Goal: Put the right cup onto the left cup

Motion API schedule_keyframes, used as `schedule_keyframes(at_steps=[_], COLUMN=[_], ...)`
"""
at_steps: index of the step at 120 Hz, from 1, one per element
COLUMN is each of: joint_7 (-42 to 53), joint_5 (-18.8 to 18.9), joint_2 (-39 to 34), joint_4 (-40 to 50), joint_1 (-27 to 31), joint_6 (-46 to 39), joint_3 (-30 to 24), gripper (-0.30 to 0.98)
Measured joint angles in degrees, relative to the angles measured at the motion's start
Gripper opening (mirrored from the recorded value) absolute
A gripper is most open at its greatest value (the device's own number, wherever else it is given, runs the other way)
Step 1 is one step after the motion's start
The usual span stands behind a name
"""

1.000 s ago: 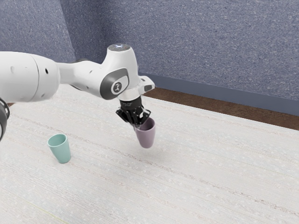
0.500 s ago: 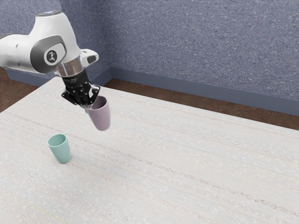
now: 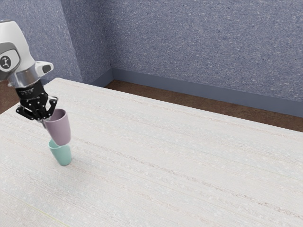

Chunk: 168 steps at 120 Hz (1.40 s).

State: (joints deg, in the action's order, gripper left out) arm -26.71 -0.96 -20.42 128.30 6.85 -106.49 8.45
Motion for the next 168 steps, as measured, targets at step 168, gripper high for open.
schedule_keyframes(at_steps=[168], joint_7=[5.9], joint_5=[-3.3], joint_2=[22.9], joint_4=[-14.1], joint_1=[10.4], joint_6=[-2.7], joint_3=[1.1], gripper=[-0.10])
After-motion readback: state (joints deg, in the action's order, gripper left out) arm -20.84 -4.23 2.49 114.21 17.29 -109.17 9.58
